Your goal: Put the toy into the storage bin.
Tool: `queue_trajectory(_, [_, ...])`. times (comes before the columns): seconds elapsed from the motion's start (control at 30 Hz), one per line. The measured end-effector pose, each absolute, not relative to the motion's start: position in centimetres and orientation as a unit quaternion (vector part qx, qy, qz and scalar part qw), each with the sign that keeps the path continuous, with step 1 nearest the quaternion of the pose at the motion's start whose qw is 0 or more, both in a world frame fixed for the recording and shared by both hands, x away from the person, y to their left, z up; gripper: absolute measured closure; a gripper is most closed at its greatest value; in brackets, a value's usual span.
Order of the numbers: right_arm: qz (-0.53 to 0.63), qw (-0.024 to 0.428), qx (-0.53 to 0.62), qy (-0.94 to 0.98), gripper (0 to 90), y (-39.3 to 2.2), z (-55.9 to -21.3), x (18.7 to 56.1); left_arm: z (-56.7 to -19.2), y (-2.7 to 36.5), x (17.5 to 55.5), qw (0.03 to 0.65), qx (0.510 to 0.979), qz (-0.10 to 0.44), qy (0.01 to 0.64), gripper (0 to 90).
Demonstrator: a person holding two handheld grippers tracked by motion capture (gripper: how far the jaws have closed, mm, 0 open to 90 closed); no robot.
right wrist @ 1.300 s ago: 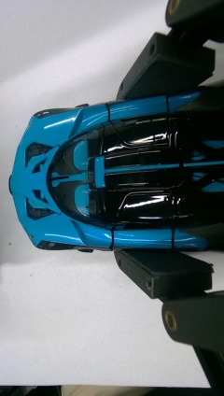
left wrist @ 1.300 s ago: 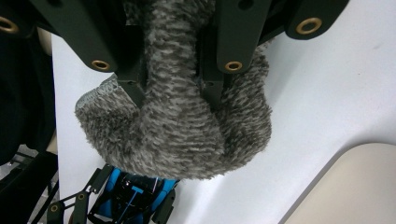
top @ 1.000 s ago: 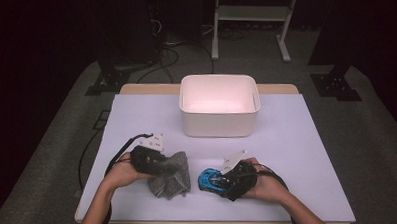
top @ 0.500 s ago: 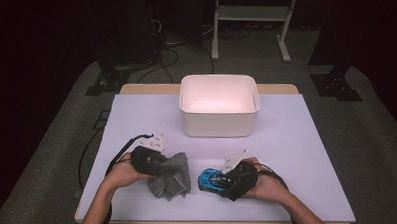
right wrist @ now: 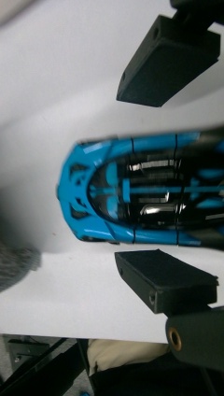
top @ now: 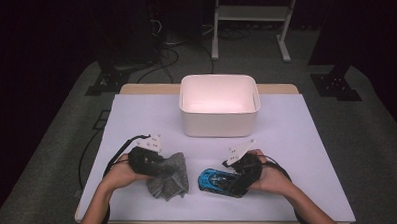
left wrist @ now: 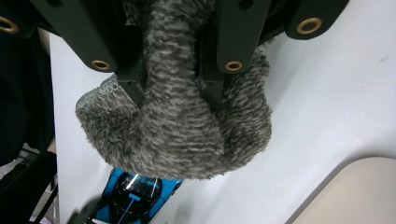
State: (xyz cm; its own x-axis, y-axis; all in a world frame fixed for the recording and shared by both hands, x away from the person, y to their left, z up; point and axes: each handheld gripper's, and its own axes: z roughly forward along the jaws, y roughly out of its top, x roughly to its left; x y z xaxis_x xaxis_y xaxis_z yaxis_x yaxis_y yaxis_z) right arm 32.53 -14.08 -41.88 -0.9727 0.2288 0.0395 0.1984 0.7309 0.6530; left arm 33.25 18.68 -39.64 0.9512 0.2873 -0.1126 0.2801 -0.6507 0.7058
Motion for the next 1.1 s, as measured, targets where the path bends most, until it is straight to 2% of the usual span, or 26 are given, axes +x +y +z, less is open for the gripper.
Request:
queue_trajectory(0.43, [0.367, 0.053, 0.099, 0.923, 23.9, -15.8, -34.7, 36.3, -39.9, 19.1, 33.2, 0.398, 0.903, 0.004, 0.16, 70.1])
queue_trajectory(0.73, [0.362, 0.083, 0.077, 0.925, 27.6, -15.1, -30.7, 39.5, -39.4, 19.3, 33.2, 0.4, 0.903, 0.012, 0.156, 69.9])
queue_trajectory(1.1, [0.346, 0.078, 0.067, 0.933, 29.5, -13.4, -29.8, 43.4, -39.5, 19.7, 33.2, 0.402, 0.902, 0.011, 0.158, 69.8])
